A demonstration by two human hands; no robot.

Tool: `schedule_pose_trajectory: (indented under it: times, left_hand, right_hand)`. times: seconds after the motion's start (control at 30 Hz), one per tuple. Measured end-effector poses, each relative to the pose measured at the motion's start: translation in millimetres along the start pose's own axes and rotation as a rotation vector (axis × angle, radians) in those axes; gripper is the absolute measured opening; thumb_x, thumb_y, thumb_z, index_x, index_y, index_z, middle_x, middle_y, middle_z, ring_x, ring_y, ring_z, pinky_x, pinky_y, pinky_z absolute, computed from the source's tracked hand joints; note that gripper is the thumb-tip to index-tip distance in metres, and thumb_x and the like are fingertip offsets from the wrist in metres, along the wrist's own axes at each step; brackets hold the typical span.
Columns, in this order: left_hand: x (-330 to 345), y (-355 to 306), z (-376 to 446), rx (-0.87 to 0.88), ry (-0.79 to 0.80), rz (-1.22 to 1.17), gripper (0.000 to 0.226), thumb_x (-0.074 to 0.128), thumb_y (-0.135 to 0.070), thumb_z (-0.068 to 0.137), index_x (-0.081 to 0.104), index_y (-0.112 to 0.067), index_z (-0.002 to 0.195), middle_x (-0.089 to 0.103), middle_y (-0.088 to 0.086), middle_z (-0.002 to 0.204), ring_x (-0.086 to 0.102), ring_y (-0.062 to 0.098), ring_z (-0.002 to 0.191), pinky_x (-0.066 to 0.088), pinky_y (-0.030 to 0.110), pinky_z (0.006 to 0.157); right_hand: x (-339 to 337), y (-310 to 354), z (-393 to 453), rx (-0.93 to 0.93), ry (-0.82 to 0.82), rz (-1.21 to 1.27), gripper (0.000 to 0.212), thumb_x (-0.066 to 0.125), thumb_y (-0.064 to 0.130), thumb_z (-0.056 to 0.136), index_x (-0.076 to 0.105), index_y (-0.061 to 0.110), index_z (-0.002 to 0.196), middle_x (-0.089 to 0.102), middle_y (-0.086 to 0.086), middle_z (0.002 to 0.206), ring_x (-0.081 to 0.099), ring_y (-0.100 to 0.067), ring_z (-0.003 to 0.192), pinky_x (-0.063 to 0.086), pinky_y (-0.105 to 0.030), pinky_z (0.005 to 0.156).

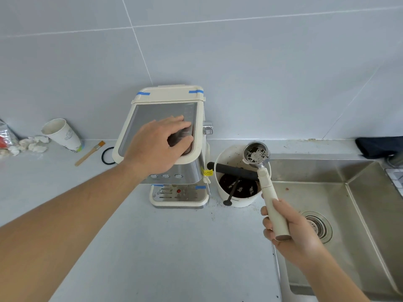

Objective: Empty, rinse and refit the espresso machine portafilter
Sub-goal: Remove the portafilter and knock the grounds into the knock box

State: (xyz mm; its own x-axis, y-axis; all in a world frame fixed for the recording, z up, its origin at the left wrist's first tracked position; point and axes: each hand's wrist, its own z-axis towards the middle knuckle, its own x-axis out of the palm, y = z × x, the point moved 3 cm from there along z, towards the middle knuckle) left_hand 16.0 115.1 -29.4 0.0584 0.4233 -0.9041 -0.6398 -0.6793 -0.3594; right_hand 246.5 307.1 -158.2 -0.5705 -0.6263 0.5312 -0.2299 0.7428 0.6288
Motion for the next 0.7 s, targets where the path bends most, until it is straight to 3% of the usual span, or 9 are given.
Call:
schedule_pose_trajectory:
  times: [0.07,0.2,0.3,0.43,0.53,0.6,0.7]
  left_hand:
    - [1,1,1,0.009,0.004,0.015,0.04,0.053,-0.044,0.092,0.06,-0.031,0.13,0.053,-0.011,0.143,0.049,0.013,0.13,0.025,0.028,0.108]
    - [3,1,-2,0.015,0.043,0.045,0.044,0.049,-0.048,0.093,0.056,-0.033,0.134,0.047,-0.009,0.148,0.044,0.014,0.135,0.026,0.039,0.115]
    - [2,-1,-4,0.033,0.054,0.052,0.045,0.048,-0.049,0.094,0.056,-0.031,0.134,0.047,-0.007,0.149,0.043,0.017,0.135,0.026,0.041,0.116]
    - [1,1,-4,0.038,0.069,0.071,0.047,0.044,-0.051,0.094,0.055,-0.03,0.134,0.047,-0.007,0.149,0.044,0.02,0.134,0.027,0.04,0.115]
    - [1,3,-5,0.07,0.072,0.064,0.046,0.039,-0.055,0.092,0.061,-0.028,0.122,0.061,-0.006,0.129,0.056,0.024,0.11,0.041,0.037,0.096]
    - [1,3,-4,0.101,0.069,0.057,0.042,0.037,-0.055,0.091,0.062,-0.027,0.11,0.061,-0.01,0.108,0.05,0.02,0.087,0.04,0.033,0.08]
    - [-3,2,-3,0.118,0.08,0.037,0.036,0.037,-0.053,0.089,0.057,-0.023,0.092,0.054,-0.011,0.089,0.051,0.023,0.079,0.037,0.033,0.07]
  right_hand:
    - [4,-5,-4,-0.018,0.021,-0.013,0.031,0.06,0.022,0.081,0.058,0.009,0.11,0.059,-0.008,0.074,0.05,-0.016,0.048,0.039,-0.024,0.04]
    - [10,-7,-18,-0.08,0.015,-0.094,0.038,0.056,0.022,0.083,0.058,0.005,0.117,0.057,-0.008,0.073,0.047,-0.016,0.048,0.036,-0.024,0.039]
    - [19,-7,-28,-0.107,-0.018,-0.134,0.026,0.052,0.016,0.093,0.058,0.004,0.115,0.056,-0.008,0.071,0.043,-0.016,0.045,0.032,-0.022,0.038]
    - [31,-5,-45,-0.16,-0.075,-0.129,0.007,0.05,0.009,0.098,0.055,0.006,0.096,0.058,-0.012,0.073,0.044,-0.017,0.044,0.032,-0.022,0.036]
    - [38,-3,-58,-0.198,-0.099,-0.129,0.005,0.058,0.009,0.089,0.055,0.006,0.091,0.06,-0.013,0.074,0.045,-0.018,0.044,0.033,-0.023,0.036]
    - [42,-3,-66,-0.215,-0.11,-0.137,0.018,0.063,0.014,0.077,0.055,0.006,0.091,0.06,-0.013,0.074,0.046,-0.018,0.045,0.033,-0.023,0.036]
    - [49,-7,-77,-0.236,-0.121,-0.142,0.025,0.065,0.016,0.072,0.056,0.005,0.093,0.061,-0.012,0.075,0.048,-0.018,0.046,0.035,-0.024,0.036]
